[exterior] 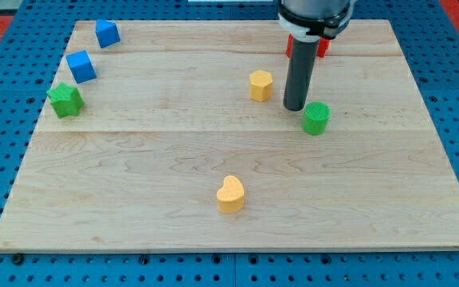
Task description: Move the yellow hexagon to the top center
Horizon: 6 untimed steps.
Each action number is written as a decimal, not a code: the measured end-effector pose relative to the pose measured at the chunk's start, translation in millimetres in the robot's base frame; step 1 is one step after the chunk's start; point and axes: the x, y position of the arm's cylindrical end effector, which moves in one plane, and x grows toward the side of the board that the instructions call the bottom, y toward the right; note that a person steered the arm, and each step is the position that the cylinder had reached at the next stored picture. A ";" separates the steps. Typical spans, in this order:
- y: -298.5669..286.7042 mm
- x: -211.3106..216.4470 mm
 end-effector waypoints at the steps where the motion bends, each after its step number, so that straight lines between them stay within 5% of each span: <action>1: -66.1 -36.4; 3: -73.8 -109.2; 4: -69.7 -56.9; 5: -116.7 -93.7; 6: -90.7 -114.2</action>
